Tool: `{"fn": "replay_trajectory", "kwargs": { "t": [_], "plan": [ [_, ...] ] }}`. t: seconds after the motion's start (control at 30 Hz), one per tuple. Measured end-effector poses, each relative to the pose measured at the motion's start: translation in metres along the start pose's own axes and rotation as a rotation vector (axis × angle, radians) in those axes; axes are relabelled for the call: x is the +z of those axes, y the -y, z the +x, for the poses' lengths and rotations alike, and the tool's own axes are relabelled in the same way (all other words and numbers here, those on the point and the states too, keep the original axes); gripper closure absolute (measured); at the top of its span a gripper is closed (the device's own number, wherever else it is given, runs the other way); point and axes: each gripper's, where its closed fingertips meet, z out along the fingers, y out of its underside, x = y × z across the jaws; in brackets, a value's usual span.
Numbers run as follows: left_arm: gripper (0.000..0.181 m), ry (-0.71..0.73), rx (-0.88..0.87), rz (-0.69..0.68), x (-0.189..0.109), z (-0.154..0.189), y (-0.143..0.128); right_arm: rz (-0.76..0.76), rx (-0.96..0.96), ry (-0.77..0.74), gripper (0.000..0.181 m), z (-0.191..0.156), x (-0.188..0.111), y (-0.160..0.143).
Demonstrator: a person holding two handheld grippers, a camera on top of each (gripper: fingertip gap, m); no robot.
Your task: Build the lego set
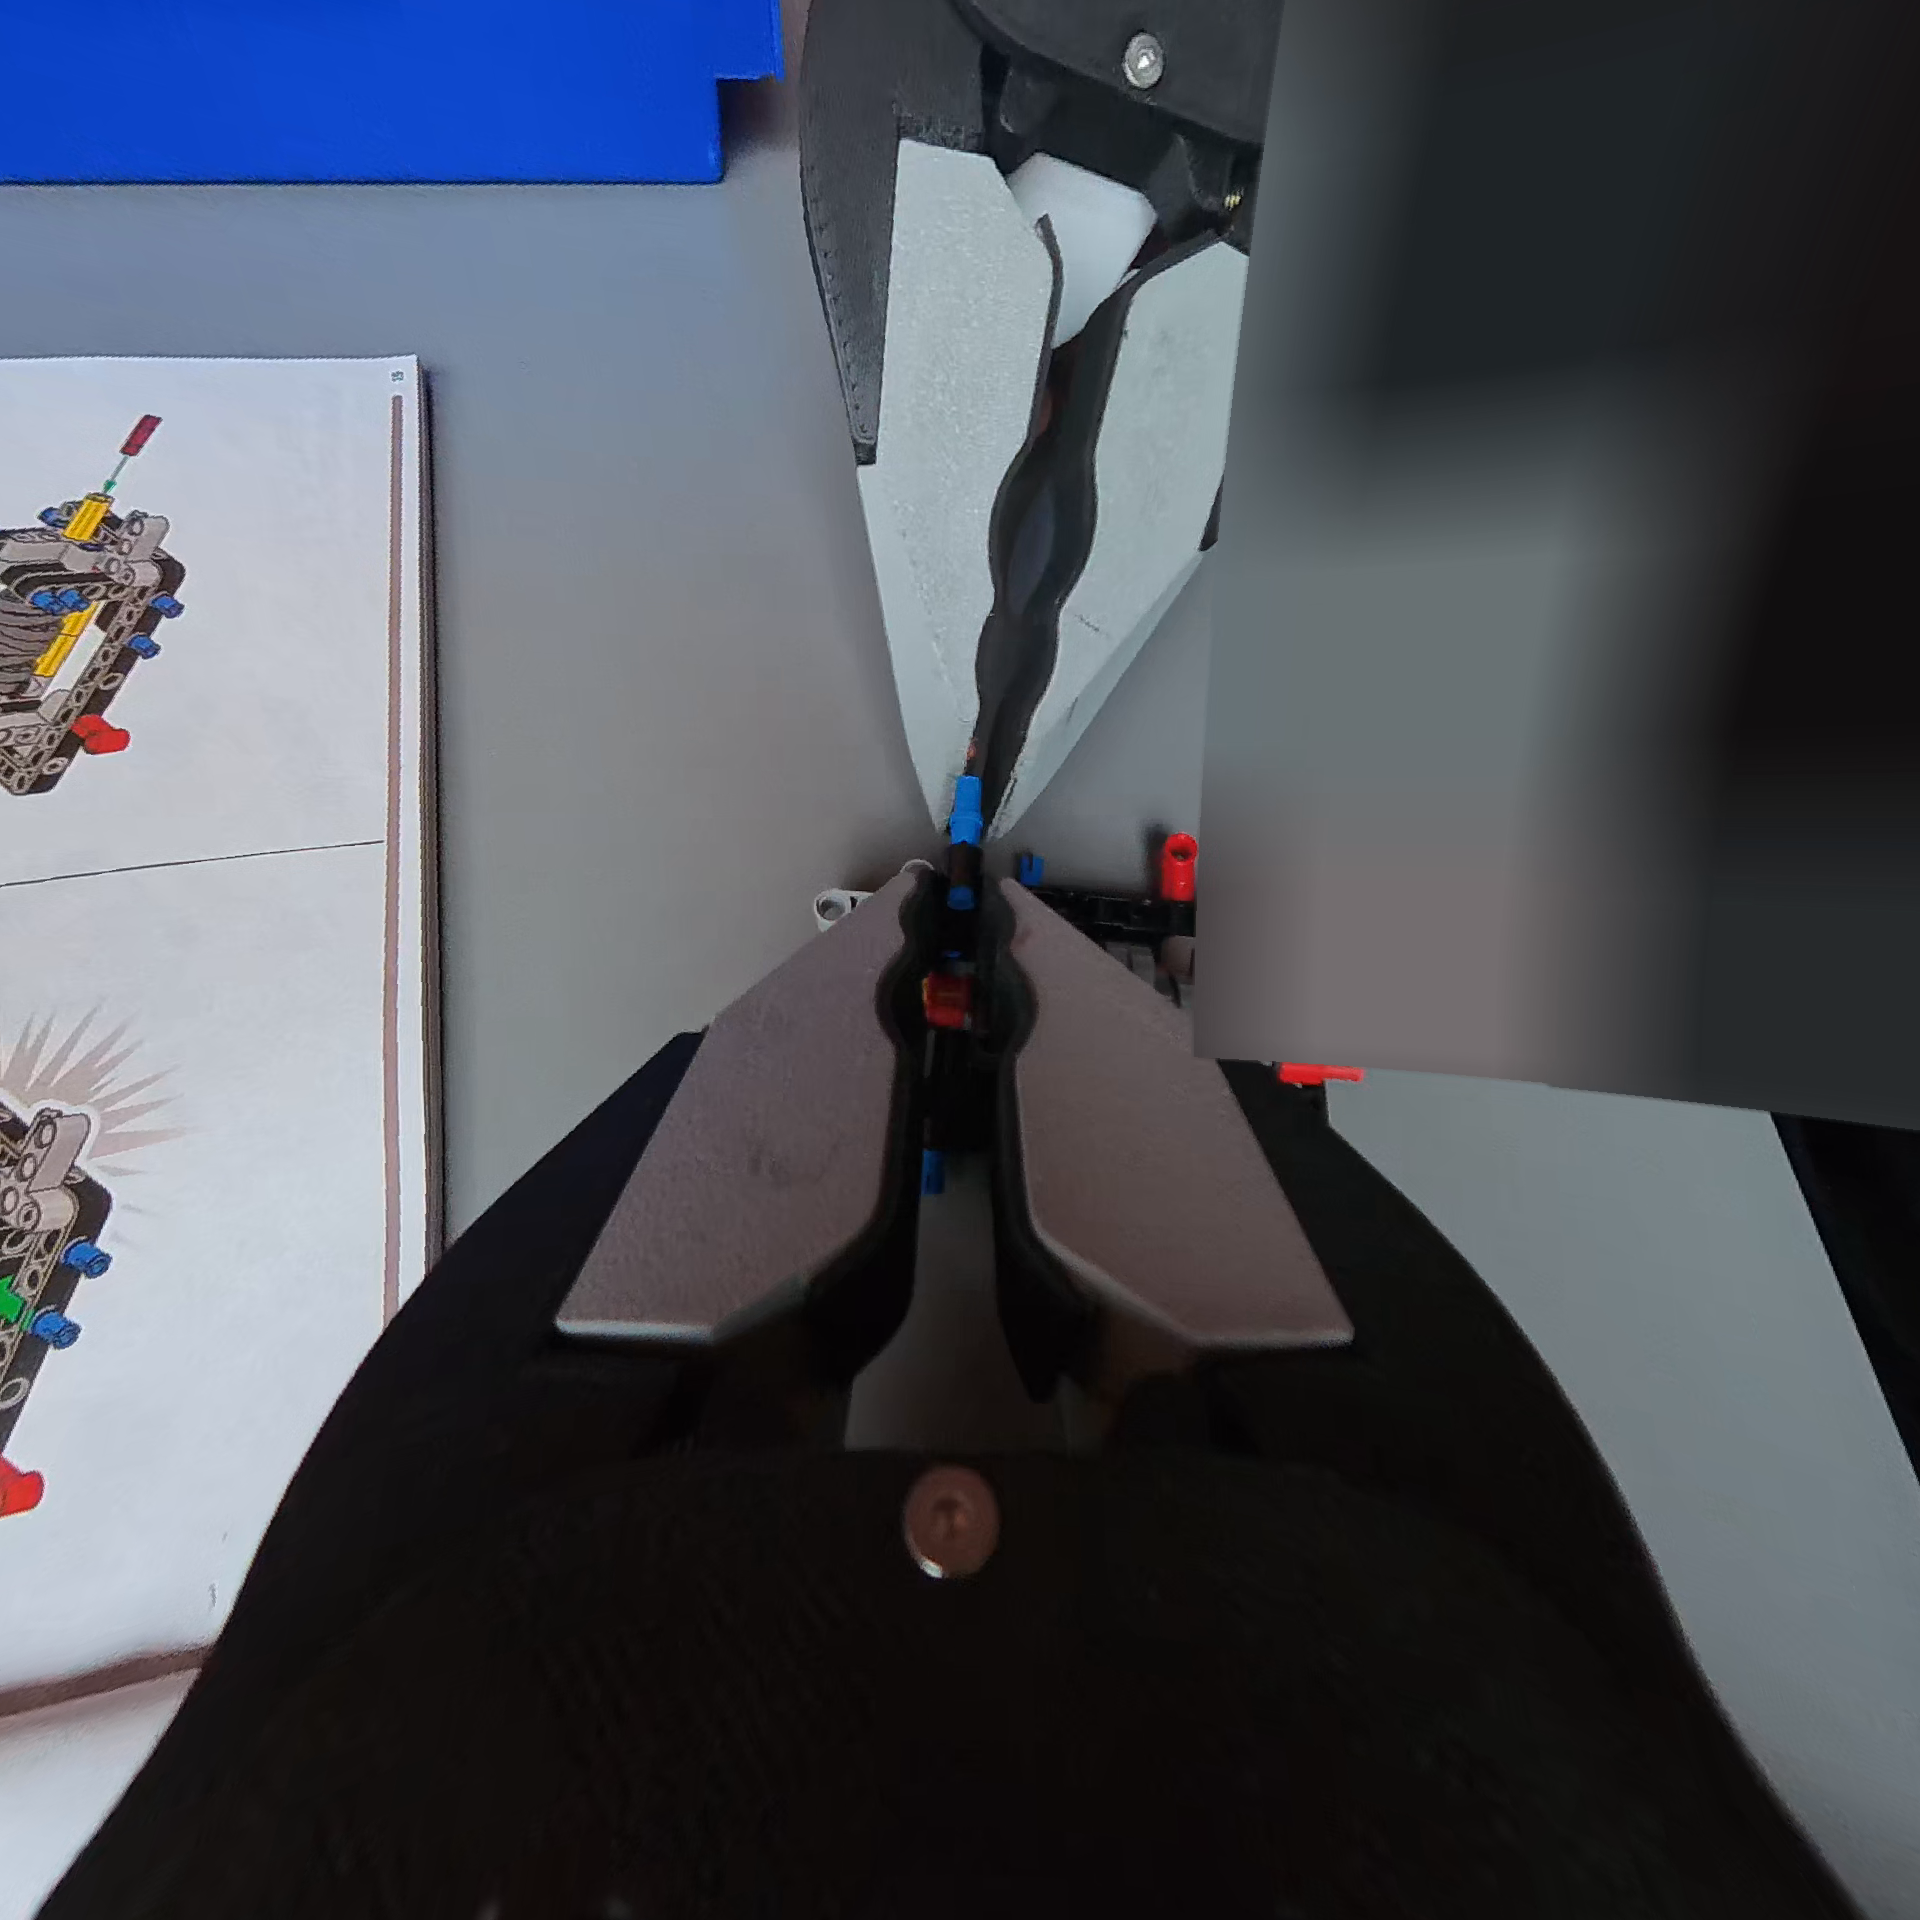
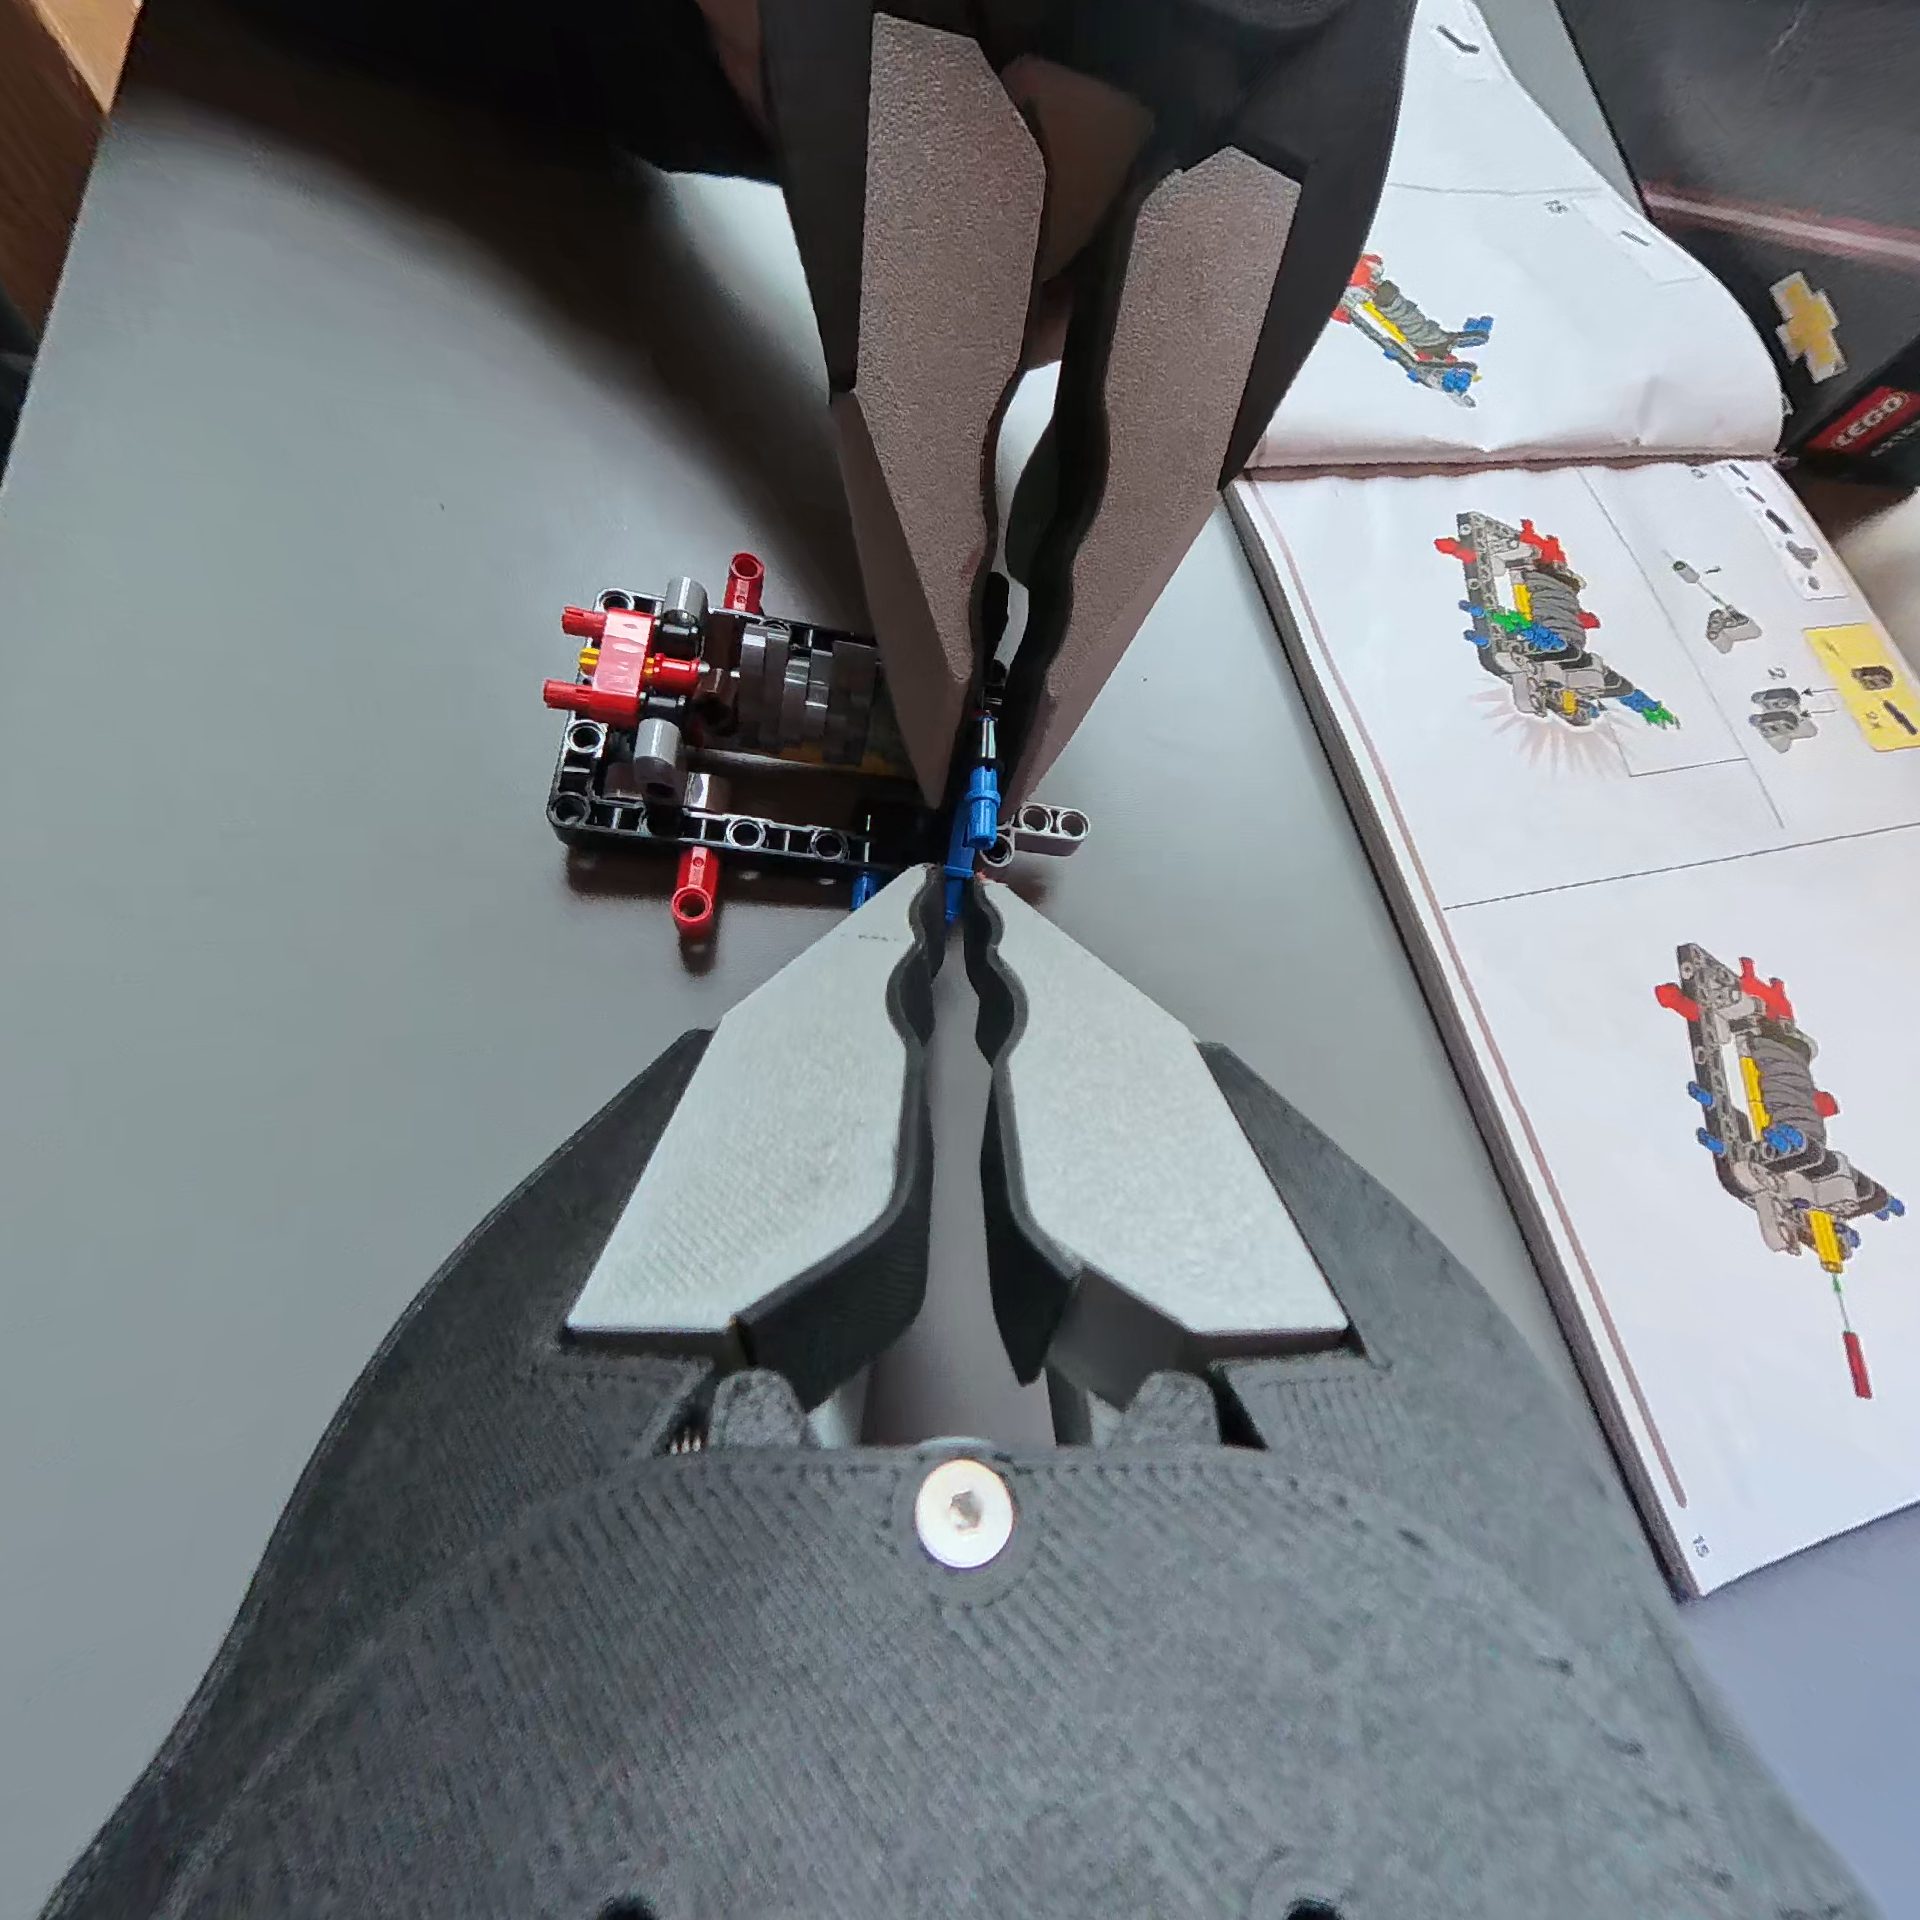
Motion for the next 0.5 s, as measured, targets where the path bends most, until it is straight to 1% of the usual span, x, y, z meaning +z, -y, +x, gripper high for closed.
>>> {"fn": "replay_trajectory", "kwargs": {
  "t": [0.33,0.5],
  "plan": [
    [0.175,0.000,-0.013,-0.010,-0.0016,-0.0004,-0.0012,0.038,0.006,-0.012,0.181,0.0012,-0.0072,0.0080],
    [0.175,-0.009,-0.019,-0.004,-0.0014,0.0003,-0.0009,0.075,0.054,0.029,0.181,0.0012,-0.0078,0.0101]
  ]
}}
